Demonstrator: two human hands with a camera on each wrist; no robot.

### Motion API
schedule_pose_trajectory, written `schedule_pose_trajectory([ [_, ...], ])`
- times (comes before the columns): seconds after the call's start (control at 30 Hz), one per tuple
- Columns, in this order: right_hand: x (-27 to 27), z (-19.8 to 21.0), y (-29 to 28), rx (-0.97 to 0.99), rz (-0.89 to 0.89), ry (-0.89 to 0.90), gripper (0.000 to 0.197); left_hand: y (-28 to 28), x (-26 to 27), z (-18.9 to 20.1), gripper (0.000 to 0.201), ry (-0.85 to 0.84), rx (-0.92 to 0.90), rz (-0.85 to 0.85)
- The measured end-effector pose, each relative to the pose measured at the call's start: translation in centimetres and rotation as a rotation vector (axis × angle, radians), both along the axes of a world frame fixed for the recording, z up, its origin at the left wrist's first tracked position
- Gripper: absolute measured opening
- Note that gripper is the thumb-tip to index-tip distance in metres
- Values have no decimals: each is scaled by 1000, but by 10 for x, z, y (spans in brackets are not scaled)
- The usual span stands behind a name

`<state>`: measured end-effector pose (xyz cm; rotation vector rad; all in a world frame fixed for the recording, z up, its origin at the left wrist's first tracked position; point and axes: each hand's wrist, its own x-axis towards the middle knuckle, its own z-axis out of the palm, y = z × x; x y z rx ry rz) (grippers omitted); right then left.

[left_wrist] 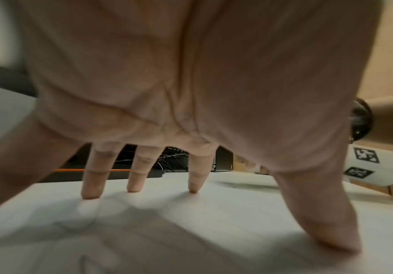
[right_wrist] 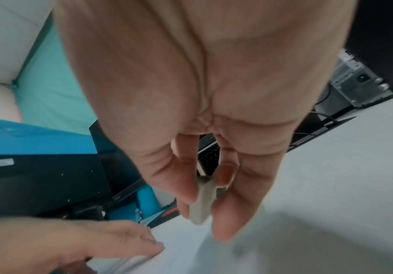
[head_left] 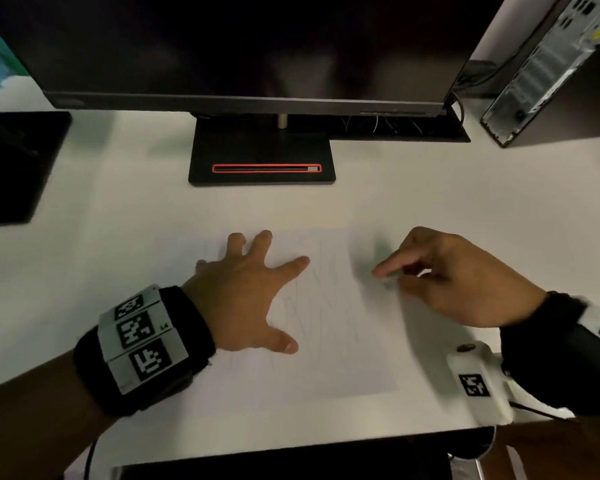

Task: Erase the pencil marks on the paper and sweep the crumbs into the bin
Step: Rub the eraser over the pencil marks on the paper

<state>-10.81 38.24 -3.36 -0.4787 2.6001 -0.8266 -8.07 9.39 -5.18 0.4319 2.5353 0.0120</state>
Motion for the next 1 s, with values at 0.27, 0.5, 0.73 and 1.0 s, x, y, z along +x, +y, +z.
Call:
schedule_pose_trajectory([
  [0.27,2,-6,-32,-46,112,36,14,9,0,11,113,-34,-41,-3],
  [0.5,-16,-20,-51,40,108,122,19,26,-5,10,114,-3,-88,4],
  [0.73,-33,-15,-59,215,198,160,2,27,-9,4,125,-7,-118,7],
  [1.0,-32,-13,-75,287,300,181,5,26,-12,-3,126,17,-110,-6],
])
